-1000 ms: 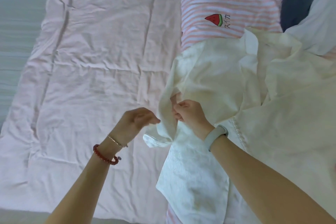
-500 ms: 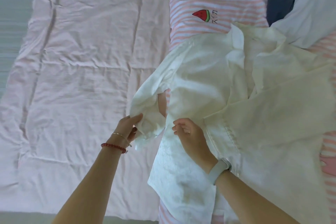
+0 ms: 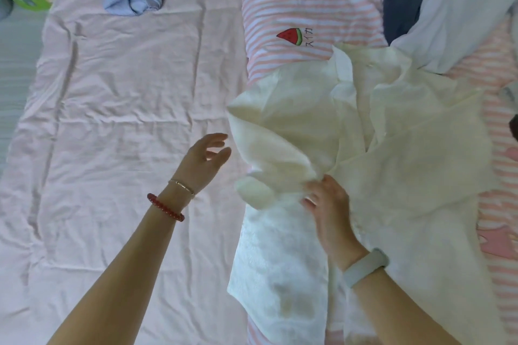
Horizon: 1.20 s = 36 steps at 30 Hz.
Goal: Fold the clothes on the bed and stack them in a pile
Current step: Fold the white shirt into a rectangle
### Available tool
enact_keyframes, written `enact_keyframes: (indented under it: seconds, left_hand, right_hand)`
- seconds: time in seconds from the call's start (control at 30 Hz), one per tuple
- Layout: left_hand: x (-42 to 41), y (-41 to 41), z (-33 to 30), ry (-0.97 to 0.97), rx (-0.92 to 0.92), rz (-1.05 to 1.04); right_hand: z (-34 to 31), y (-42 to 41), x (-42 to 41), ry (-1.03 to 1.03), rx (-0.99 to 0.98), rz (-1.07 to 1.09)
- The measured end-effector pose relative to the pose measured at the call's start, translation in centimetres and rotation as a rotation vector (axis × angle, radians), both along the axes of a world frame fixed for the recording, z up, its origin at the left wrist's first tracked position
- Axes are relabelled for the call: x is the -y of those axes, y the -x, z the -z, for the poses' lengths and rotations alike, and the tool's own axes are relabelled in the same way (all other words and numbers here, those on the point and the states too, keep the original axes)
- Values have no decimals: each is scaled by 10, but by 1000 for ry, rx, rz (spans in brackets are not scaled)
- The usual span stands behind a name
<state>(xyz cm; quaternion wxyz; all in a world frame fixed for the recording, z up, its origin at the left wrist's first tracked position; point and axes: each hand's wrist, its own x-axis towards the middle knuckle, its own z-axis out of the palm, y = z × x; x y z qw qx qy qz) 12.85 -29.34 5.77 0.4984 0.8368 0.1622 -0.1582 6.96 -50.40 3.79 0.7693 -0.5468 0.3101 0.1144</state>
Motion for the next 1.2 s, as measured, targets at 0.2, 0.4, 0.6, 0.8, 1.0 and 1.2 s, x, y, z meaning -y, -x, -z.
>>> enact_keyframes:
  seconds: [0.2, 0.4, 0.6, 0.8, 1.0, 1.2]
  left_hand:
    - [53, -35, 41, -498, 204, 415]
    - [108, -89, 64, -686, 234, 655]
    - [130, -119, 67, -865, 195, 956]
    - [129, -131, 44, -609, 302, 774]
    - [164, -141, 36, -611, 288, 789]
    - [173, -115, 57, -762, 417, 601]
  right_hand:
    - [10, -13, 130, 522, -219, -85]
    - [29, 20, 159, 1041, -175, -436]
    - [42, 43, 163, 1148, -131, -418]
    - [23, 26, 203, 739, -115, 69]
    - [19, 8, 251, 474, -395, 339]
    - [28, 22, 234, 1361, 16, -208]
